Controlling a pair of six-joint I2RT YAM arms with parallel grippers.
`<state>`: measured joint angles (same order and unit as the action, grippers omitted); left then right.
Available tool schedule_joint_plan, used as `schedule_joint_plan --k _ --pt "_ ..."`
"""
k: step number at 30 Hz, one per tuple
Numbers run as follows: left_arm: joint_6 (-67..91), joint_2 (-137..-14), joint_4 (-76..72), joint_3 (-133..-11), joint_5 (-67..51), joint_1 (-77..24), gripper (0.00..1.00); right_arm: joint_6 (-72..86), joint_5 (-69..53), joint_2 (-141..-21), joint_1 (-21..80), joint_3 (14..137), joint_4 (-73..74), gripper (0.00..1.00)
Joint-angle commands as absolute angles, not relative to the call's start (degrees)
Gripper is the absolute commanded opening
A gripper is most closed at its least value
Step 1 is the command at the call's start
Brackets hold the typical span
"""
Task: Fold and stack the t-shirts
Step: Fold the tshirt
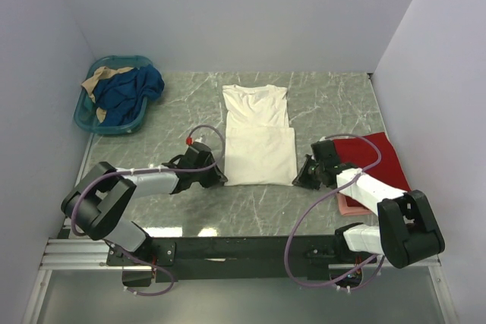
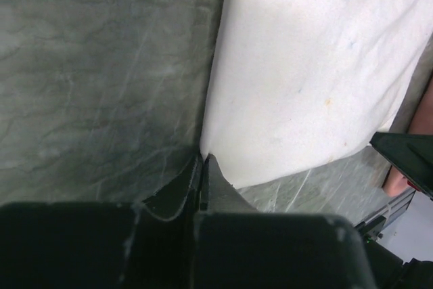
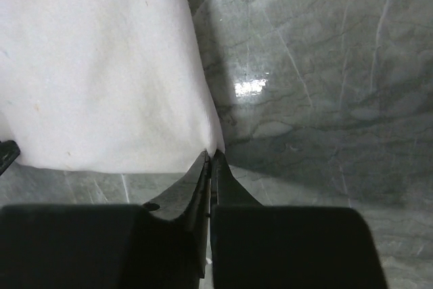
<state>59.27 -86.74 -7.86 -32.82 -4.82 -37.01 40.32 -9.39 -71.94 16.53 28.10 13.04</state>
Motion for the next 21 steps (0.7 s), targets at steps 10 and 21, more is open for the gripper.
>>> schedule_joint_plan --k 10,21 --pt "59.9 -70.2 7.6 -27.3 -2.6 -37.4 0.01 37.5 -13.9 -60.6 17.1 24.1 18.5 0.0" --pt "66.2 -51.7 17.8 -18.4 -3.0 -42.2 0.01 52.1 -12.8 -48.9 38.7 17.1 21.6 0.0"
